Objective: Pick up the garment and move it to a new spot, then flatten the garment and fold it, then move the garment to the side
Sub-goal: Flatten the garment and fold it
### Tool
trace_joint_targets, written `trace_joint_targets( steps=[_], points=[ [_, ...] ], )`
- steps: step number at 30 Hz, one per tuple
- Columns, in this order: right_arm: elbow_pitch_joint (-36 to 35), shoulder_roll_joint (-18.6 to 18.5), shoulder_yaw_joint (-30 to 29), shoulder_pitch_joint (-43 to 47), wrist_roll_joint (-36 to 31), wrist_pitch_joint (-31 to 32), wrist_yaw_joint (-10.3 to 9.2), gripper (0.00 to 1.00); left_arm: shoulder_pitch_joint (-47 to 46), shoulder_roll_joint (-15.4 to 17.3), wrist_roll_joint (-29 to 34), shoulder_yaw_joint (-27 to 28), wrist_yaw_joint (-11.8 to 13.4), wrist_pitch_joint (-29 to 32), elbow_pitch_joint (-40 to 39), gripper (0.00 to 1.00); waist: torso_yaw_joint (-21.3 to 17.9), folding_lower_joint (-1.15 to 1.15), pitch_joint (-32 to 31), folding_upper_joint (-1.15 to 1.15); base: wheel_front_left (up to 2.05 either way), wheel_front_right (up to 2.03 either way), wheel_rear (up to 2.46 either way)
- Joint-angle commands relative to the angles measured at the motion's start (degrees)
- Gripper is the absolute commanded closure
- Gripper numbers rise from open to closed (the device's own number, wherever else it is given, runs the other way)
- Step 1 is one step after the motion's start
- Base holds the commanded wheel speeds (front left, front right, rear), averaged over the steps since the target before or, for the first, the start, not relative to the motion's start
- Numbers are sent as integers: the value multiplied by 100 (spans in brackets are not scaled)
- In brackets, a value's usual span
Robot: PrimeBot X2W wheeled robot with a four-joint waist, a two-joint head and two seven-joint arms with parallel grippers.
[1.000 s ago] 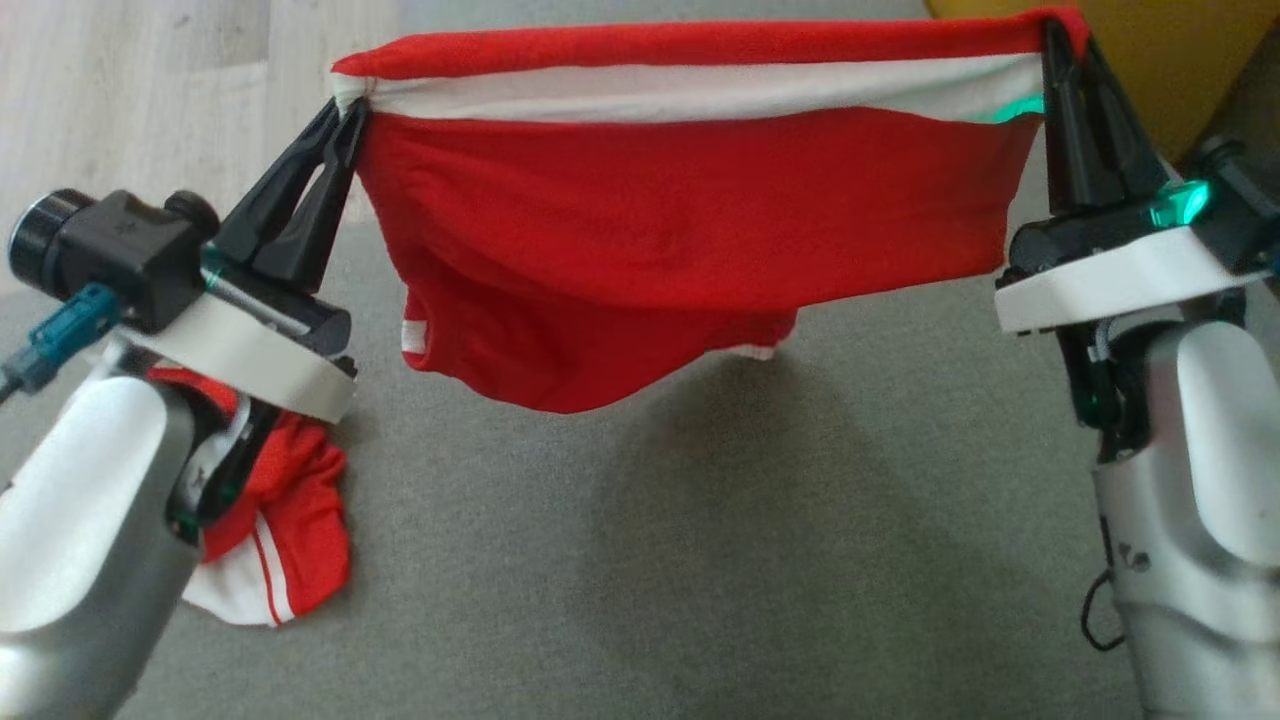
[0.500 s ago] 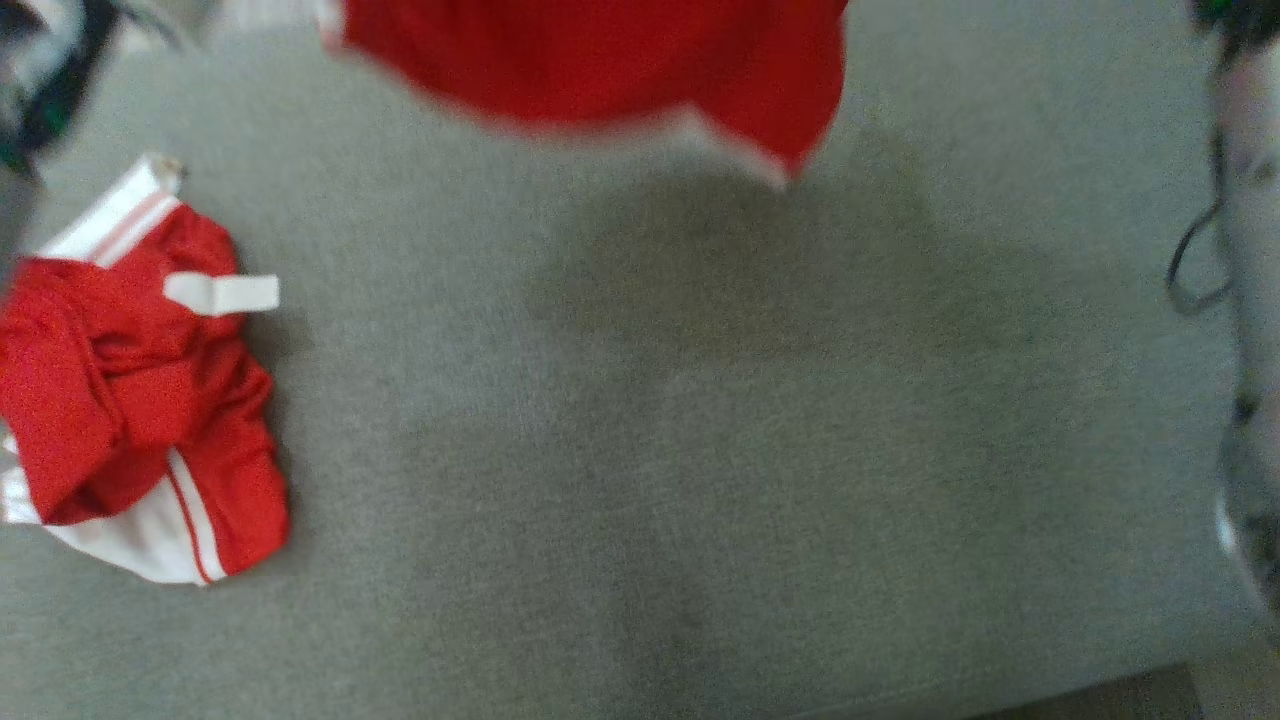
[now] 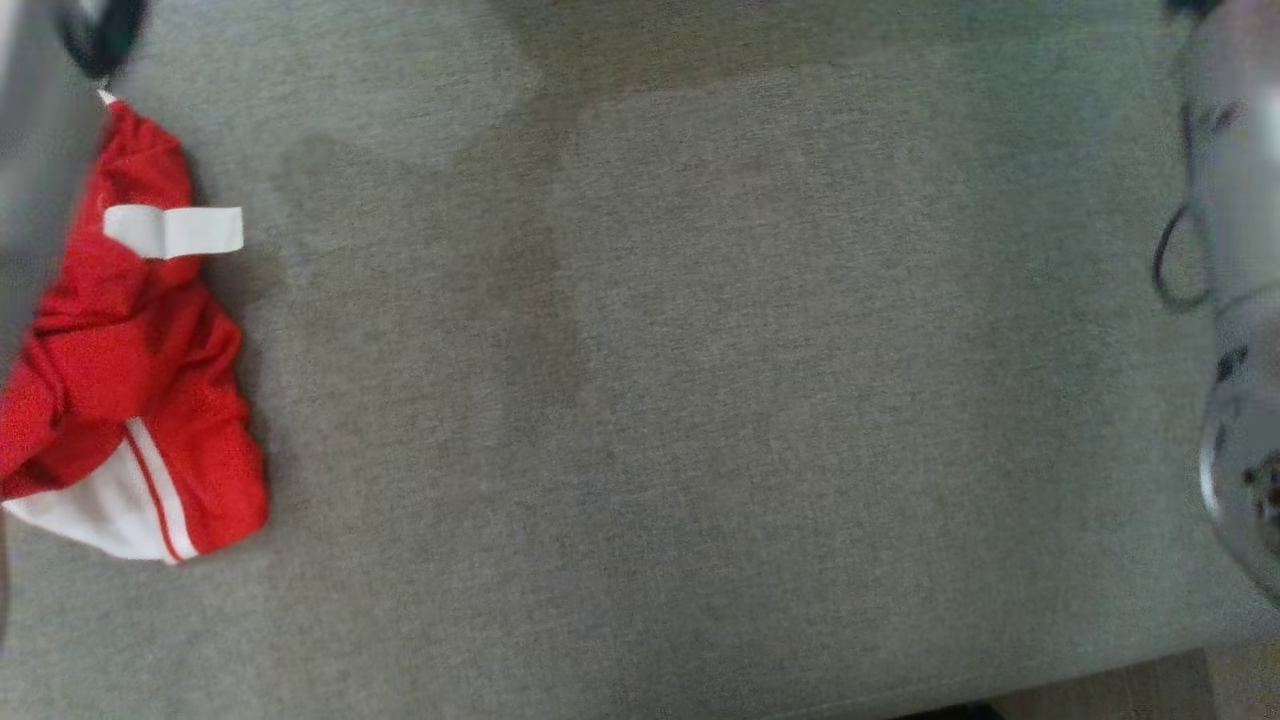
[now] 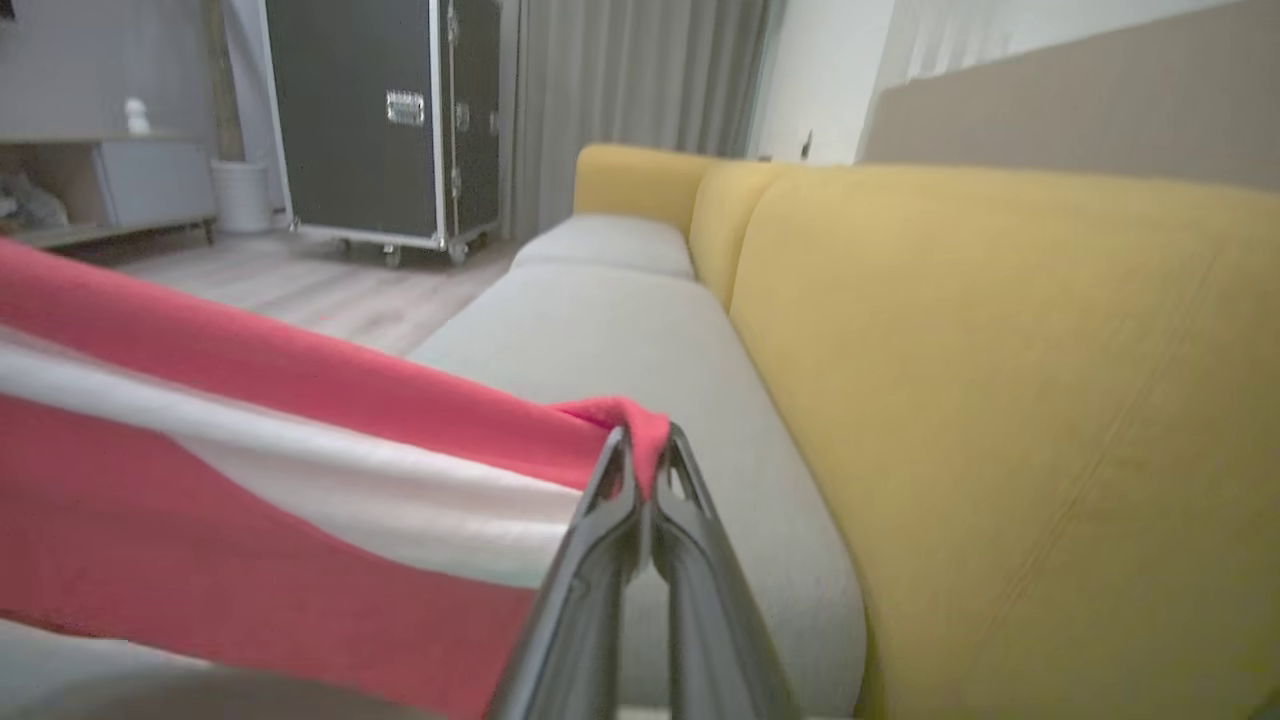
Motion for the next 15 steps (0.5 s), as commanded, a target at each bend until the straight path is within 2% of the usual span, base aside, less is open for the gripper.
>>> trace_joint_targets(
  steps=[1,4,8,15],
  points=[
    [73,33,109,108,-46,-48,-5,100,14,212,-132,-2,14,-72,-64,100,61,-1,-14,0,0,0,0],
    [595,5,437,384,-45,-36,-5,100,488,232,-235,-429,14,-107,-122,100,127,-1,-116,0,0,0,0],
    [1187,-16,1043,714,162,139,-5,100,1212,375,-365,-709,14,-112,-470,100,188,-1,-344,0,0,0,0],
    [1459,-170,2405,1496,919,688,-5,100,2397,701,-532,-1223,14,-114,-978,100,235,-1,-937,0,0,0,0]
  ],
)
